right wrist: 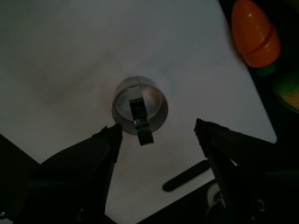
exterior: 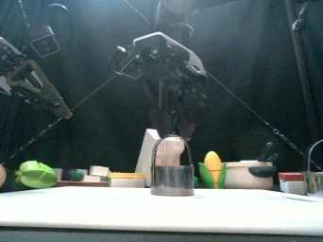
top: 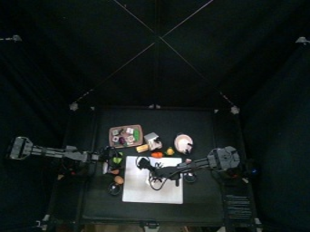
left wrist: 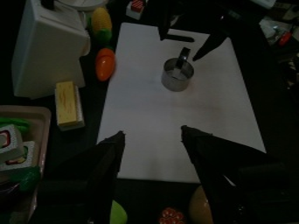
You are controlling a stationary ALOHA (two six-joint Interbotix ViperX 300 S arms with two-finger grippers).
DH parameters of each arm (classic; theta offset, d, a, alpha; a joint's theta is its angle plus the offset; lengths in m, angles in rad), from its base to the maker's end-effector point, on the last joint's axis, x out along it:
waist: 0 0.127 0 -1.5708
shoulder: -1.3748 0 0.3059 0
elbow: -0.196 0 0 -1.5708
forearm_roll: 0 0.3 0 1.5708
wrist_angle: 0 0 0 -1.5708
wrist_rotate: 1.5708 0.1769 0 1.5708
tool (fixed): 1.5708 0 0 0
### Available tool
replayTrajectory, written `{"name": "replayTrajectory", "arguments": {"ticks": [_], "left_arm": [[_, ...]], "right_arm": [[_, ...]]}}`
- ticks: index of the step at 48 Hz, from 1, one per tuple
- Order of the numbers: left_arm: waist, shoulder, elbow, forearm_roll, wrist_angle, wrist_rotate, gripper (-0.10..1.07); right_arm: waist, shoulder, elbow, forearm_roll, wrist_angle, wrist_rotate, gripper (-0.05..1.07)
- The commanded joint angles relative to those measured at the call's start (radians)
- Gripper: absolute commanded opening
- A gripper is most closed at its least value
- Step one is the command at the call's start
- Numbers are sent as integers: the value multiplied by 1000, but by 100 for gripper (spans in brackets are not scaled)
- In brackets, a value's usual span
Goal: Grab medium cookie cutter
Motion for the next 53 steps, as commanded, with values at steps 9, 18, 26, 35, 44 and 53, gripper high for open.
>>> {"name": "replayTrajectory", "arguments": {"ticks": [9, 18, 26, 35, 44, 53], "left_arm": [[-6, 2, -40, -12, 40, -2, 90], [-28, -12, -137, -46, 272, -5, 90], [-41, -31, -210, -144, 483, -8, 90], [-41, -74, -265, -295, 626, -14, 89], [-37, -97, -325, -348, 741, -69, 89], [-34, -92, -428, -184, 917, -239, 89]], "right_arm": [[38, -181, 57, -87, -6, 17, 98], [48, -265, 192, -101, -48, 74, 98], [64, -356, 330, -149, -124, 183, 98], [86, -465, 486, -209, -284, 307, 98], [86, -520, 607, -236, -379, 393, 98], [84, -538, 650, -256, -407, 428, 98]]}}
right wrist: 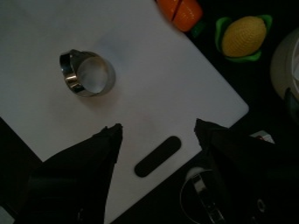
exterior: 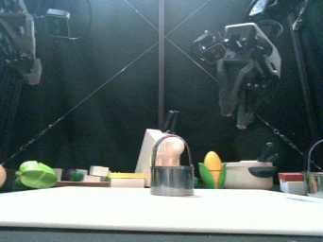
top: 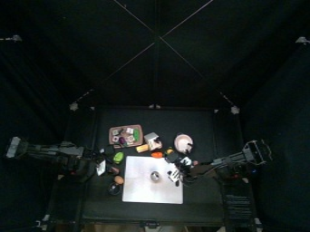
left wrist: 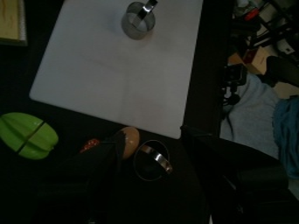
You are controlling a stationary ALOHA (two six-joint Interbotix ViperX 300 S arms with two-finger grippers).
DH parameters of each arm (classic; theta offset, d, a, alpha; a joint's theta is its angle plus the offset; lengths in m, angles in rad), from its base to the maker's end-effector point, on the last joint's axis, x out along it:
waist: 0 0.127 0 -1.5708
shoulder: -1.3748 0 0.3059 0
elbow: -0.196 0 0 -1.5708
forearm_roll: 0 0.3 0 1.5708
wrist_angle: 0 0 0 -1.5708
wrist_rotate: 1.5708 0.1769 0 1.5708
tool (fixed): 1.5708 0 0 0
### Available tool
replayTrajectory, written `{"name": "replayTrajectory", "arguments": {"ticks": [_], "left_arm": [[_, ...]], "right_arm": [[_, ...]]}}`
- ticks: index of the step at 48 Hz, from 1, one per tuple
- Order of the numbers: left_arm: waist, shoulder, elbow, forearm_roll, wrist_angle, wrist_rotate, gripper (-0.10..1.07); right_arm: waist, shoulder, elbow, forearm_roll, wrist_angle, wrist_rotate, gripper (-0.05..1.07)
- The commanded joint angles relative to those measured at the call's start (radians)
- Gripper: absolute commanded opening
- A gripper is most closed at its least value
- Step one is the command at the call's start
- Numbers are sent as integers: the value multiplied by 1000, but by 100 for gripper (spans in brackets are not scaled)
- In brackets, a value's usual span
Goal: Grab medium cookie cutter
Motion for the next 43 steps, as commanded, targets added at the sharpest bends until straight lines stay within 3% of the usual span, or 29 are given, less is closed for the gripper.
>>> {"name": "replayTrajectory", "arguments": {"ticks": [1, 6, 11, 18, 25, 34, 43], "left_arm": [[0, 3, -83, 118, 100, -100, 89], [-15, 3, -114, 225, 189, -258, 89], [-71, 6, -109, 299, 230, -459, 89], [-206, 35, -92, 388, 247, -686, 89], [-388, 135, -97, 482, 249, -882, 89], [-529, 256, -124, 531, 255, -989, 89], [-548, 345, -117, 532, 308, -1040, 91]], "right_arm": [[2, -34, -2, -12, -12, 5, 98], [2, -32, 2, -15, -12, 5, 98], [3, -32, 6, -15, -12, 5, 98], [6, -46, 17, -15, -12, 5, 98], [6, -86, 34, -18, -12, 5, 98], [3, -152, 57, -29, -28, 5, 98], [0, -229, 103, -17, -57, 8, 98]]}}
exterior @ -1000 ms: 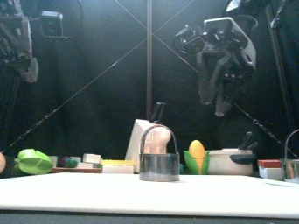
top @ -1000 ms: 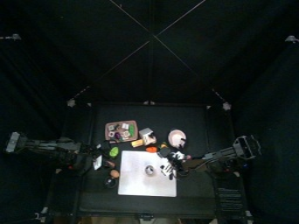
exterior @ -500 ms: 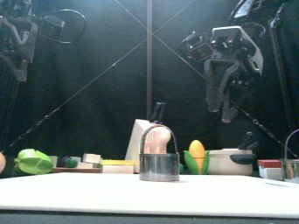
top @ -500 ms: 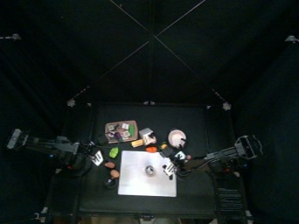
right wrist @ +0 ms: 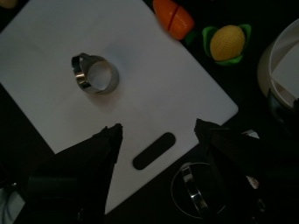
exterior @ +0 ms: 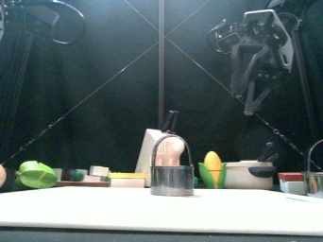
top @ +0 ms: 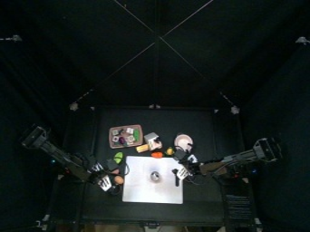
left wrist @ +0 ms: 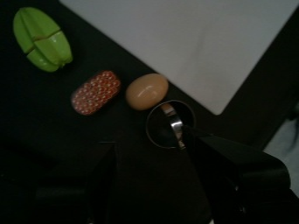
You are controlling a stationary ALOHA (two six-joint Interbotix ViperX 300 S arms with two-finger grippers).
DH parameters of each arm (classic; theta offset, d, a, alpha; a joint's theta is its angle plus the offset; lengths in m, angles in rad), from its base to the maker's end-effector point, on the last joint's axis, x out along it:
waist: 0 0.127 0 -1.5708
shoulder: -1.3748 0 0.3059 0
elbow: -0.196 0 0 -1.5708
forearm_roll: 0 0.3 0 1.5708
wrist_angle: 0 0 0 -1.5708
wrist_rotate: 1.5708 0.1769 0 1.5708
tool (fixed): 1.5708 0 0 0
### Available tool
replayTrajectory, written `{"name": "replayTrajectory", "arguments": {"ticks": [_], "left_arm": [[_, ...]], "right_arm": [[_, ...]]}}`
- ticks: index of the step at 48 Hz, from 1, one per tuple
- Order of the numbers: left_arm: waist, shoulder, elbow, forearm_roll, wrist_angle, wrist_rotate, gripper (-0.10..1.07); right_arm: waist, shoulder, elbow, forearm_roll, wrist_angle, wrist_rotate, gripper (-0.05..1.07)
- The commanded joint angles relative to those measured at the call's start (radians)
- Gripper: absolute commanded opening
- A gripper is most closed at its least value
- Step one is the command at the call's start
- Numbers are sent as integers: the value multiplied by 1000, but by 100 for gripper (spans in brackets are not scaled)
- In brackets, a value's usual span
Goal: Grab medium cookie cutter
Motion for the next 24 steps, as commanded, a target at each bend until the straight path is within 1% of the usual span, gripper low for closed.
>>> {"name": "replayTrajectory", "arguments": {"ticks": [1, 9, 14, 21, 24], "left_arm": [[-2, 37, -20, 5, 20, -29, 91], [-6, 106, -26, -40, 5, -95, 91], [-8, 132, -29, -64, -23, -106, 91], [-12, 169, -38, -107, -110, -106, 91], [-12, 184, -43, -112, -129, -106, 91]], "right_arm": [[-5, -52, 8, 6, -20, 3, 98], [-26, -64, 43, 38, -34, 2, 98], [-32, -64, 57, 41, -43, 2, 98], [-35, -63, 67, 49, -52, 2, 98], [-37, -63, 72, 49, -54, 2, 98]]}}
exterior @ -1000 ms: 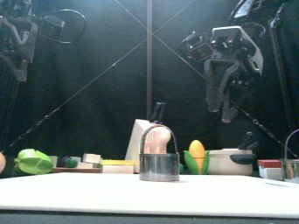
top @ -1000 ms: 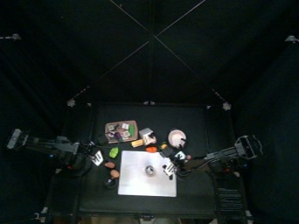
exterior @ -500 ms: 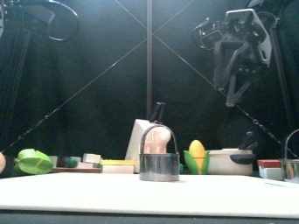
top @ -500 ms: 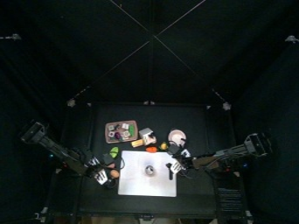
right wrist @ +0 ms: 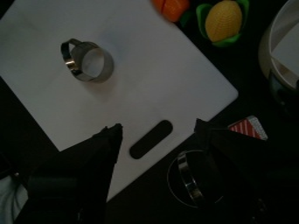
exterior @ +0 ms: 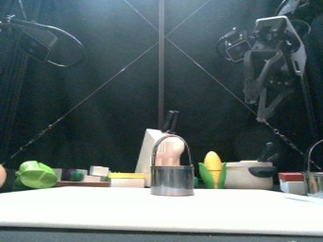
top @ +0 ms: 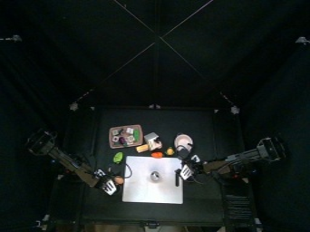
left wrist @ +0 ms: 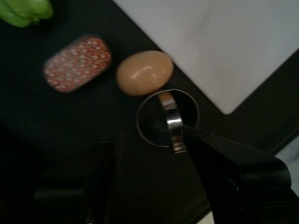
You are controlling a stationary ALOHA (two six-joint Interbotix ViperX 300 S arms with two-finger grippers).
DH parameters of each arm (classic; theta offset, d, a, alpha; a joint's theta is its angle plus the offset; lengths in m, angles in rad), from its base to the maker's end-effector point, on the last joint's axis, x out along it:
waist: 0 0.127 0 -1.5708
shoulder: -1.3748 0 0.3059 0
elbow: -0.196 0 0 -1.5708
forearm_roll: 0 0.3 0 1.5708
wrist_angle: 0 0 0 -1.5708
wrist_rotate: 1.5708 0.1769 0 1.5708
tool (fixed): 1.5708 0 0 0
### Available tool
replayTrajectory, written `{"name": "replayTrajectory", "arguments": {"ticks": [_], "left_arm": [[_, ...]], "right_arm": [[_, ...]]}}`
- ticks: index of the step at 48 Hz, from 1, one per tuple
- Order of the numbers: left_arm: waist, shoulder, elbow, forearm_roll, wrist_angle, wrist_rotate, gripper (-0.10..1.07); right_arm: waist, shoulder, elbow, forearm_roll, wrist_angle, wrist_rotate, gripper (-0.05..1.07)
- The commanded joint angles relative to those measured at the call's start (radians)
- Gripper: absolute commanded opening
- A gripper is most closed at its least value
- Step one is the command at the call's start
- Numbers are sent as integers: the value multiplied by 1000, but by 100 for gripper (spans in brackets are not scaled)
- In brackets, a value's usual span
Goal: Grab medium cookie cutter
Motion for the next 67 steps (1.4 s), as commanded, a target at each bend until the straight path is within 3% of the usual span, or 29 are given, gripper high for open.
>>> {"name": "replayTrajectory", "arguments": {"ticks": [1, 28, 43, 53, 67], "left_arm": [[-5, 26, -32, -9, -41, 0, 91], [5, 61, -12, -31, -55, 6, 86], [9, 61, -18, -29, -54, 8, 65], [11, 29, -34, -26, -48, 15, 60], [-2, -46, -57, -9, 54, 20, 60]], "right_arm": [[-5, -17, -6, 0, -8, 0, 98], [-9, 8, 0, 9, -9, 2, 98], [-9, 14, 5, 9, -9, 2, 98], [-9, 14, 9, 9, -9, 0, 98], [-9, 14, 14, 6, -9, 0, 98]]}}
